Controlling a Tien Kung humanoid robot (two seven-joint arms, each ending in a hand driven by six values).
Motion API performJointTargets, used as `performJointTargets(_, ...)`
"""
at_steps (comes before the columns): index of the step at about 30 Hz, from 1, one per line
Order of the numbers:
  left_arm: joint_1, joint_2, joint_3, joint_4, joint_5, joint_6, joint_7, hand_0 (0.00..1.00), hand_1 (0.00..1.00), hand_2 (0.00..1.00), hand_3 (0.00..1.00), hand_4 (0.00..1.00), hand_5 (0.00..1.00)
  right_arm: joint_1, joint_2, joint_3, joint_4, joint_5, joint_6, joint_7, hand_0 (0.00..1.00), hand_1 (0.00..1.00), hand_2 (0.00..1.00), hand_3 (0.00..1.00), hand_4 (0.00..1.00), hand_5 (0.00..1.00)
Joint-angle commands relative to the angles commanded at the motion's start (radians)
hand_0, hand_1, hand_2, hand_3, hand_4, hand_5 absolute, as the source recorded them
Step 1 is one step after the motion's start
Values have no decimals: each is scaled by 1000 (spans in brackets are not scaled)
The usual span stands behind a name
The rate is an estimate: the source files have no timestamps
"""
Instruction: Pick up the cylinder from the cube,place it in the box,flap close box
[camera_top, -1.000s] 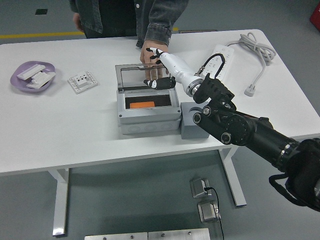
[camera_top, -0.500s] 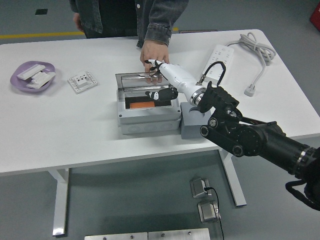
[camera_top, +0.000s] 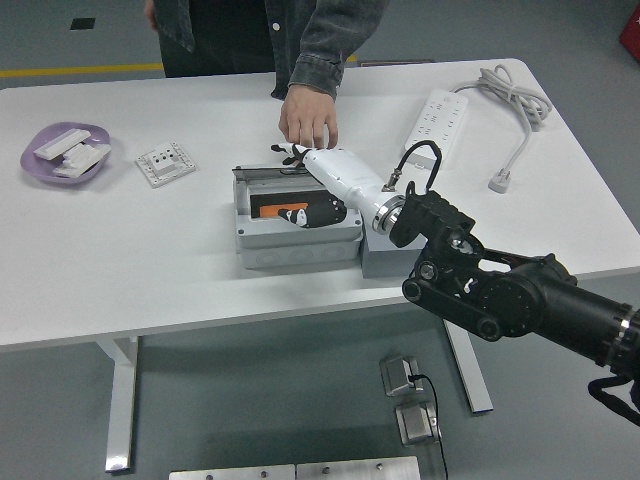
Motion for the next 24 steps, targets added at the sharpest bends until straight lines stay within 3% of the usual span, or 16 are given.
performJointTargets(13,13,4,-7,0,-10,11,8,634,680,679,774,645,844,-64,-11,44,66,-89,73,-112,729,719,808,971,793,341)
performJointTargets(20,16,5,-9,0,-13,13,8,634,679,680,774,645,843,-123,-42,172,99,-151,90,-138,730,714,808,980,787,353)
performJointTargets(24,27,2,0,0,-32,15,7,634,679,680,774,645,843,-201,-76,283,174,-210,101,-156,730,714,811,978,787,366)
